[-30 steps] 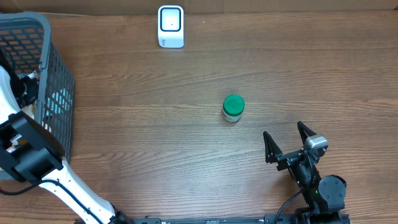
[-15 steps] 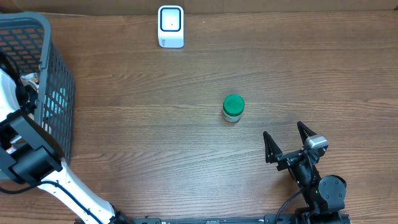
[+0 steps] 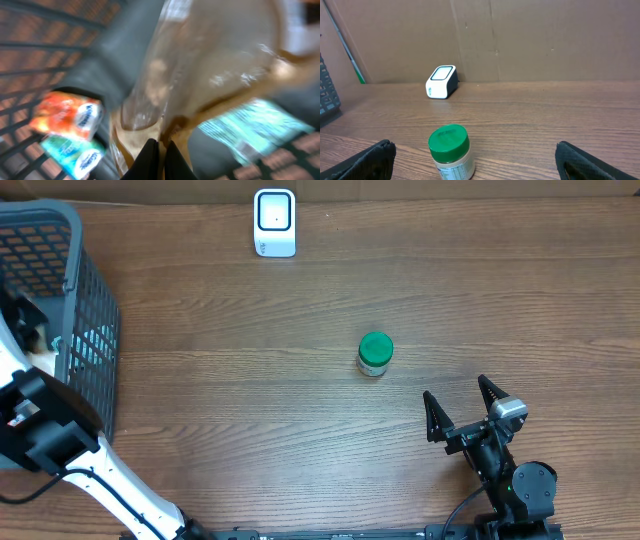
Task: Scan the item barcode
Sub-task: 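Reach the left gripper into the basket and grasp the clear snack bag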
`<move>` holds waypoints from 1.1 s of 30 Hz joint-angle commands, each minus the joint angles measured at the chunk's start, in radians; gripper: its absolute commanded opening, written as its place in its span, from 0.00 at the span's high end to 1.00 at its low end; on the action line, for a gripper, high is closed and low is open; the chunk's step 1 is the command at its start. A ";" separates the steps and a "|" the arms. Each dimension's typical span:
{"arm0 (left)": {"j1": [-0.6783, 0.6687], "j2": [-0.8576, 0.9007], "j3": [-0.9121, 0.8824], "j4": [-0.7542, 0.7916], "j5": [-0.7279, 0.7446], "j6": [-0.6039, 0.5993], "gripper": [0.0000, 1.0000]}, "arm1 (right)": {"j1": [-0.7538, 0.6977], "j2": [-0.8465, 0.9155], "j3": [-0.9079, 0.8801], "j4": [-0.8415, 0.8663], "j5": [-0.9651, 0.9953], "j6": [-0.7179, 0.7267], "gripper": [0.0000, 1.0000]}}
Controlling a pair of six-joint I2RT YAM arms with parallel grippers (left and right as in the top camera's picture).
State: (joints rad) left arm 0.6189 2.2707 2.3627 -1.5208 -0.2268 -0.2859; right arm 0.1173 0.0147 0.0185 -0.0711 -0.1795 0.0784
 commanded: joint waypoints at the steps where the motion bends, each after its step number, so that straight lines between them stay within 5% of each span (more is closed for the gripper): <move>1: -0.016 -0.017 0.206 -0.060 0.064 -0.044 0.96 | -0.006 -0.012 -0.010 0.005 -0.005 -0.001 0.00; 9: -0.061 -0.105 0.510 -0.169 0.122 -0.043 0.96 | -0.006 -0.012 -0.010 0.005 -0.005 -0.001 0.00; 33: -0.144 -0.291 0.513 -0.168 0.142 -0.043 0.96 | -0.006 -0.012 -0.010 0.005 -0.005 -0.001 0.00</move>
State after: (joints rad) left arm 0.5079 2.0571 2.8567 -1.6886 -0.0967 -0.3157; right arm 0.1177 0.0147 0.0185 -0.0711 -0.1795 0.0784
